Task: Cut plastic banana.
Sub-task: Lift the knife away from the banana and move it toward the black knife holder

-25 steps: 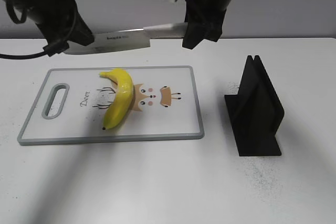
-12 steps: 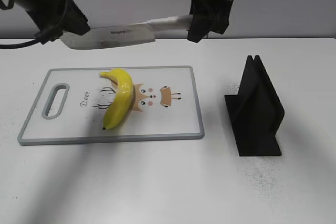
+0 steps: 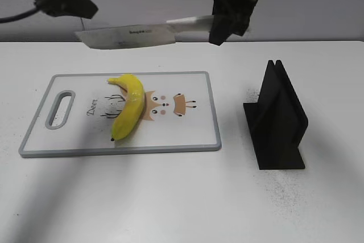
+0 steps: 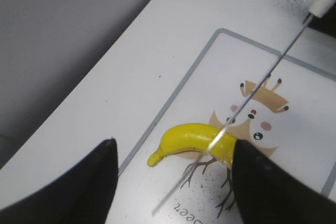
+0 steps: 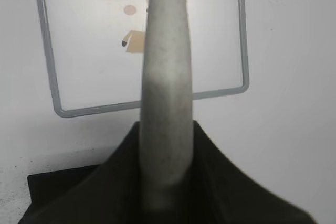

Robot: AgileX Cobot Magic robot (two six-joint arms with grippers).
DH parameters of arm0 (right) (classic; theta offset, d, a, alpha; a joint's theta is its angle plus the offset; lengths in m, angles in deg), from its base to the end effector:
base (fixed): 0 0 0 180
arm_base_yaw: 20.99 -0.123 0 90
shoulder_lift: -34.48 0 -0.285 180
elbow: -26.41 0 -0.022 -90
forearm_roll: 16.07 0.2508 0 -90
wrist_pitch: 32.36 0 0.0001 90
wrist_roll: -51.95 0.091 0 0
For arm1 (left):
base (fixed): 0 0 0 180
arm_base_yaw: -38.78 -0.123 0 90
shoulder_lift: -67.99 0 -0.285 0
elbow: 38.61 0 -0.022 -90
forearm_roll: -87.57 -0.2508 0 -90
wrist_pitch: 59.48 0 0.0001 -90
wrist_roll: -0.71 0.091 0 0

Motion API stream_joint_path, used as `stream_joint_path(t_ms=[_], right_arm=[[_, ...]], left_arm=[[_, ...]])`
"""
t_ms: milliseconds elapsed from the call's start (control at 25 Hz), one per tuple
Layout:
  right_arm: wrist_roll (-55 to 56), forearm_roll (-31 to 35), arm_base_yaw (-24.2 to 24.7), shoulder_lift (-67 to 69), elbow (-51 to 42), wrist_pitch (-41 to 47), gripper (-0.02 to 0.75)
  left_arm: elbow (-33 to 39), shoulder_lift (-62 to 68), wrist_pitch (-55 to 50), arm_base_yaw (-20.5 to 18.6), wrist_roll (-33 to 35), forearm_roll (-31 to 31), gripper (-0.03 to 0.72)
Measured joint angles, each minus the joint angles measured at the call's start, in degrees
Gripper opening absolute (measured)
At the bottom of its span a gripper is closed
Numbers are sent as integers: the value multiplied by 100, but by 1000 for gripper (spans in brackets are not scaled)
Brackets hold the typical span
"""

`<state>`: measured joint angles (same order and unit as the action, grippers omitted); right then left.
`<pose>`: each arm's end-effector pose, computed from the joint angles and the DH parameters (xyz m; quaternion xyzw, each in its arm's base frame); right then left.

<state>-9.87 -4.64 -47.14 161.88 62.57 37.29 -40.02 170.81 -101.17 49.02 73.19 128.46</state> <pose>0.4001 0.2153 0.2817 -0.6680 0.7190 0.0425 0.1872 0.3580 -0.1050 0.3145 0.4568 0.7821 -0.1061 0.4104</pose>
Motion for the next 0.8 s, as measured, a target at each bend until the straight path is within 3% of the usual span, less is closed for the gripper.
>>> stream_joint_path(t_ms=[200, 440, 680, 800], right_arm=[[1862, -975, 0, -154, 0, 23, 161], [3937, -1143, 33, -425, 0, 36, 161], [4929, -1005, 33, -815, -198, 47, 161], [5310, -948, 33, -1203, -659, 47, 161]], left_arm=[[0, -309, 54, -646, -1575, -5, 641], [0, -646, -927, -1262, -2921, -412, 572], [0, -832, -2517, -1276, -4836, -2566, 555], [15, -839, -2770, -1290, -5466, -3466, 555]])
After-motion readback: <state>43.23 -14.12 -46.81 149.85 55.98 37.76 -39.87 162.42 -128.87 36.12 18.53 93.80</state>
